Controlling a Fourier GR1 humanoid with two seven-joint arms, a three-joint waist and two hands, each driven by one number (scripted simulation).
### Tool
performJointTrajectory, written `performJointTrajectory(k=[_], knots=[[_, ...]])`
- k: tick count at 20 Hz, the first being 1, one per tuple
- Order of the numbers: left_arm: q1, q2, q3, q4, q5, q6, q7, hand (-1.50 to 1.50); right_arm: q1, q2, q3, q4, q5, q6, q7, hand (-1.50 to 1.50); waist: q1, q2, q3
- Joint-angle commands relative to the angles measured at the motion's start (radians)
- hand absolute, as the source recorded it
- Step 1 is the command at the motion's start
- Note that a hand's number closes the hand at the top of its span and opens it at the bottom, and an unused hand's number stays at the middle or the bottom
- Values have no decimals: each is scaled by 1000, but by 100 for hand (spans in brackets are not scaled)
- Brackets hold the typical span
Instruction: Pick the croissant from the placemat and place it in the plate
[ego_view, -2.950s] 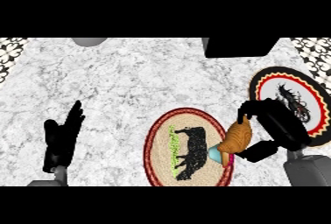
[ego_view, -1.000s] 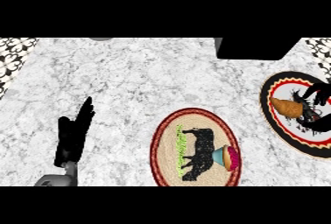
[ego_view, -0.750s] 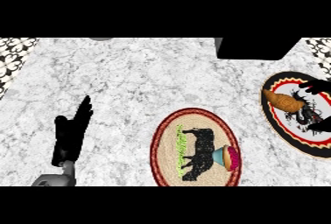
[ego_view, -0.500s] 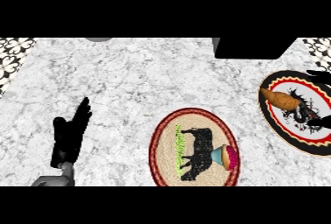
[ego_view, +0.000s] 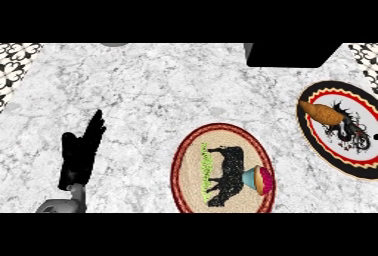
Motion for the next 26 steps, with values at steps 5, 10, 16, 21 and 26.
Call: performJointTrajectory(k=[5,10,16,21,26], knots=[[6,14,7,-35,14,-19,42,0,71,-1,8,8,-38,189,-197,-150,3,-1,2],[17,7,4,-29,6,-16,6,0,90,32,28,1,-45,127,-215,-150,10,2,2],[-3,-28,-8,13,-24,21,-4,0,106,14,69,8,-26,78,-199,-150,3,0,0],[-33,-14,7,26,-12,-1,3,0,125,19,61,31,-41,8,-224,-150,3,3,1],[2,-8,-3,-17,-14,-12,9,0,117,-32,62,50,-42,1,-210,-150,15,3,2]])
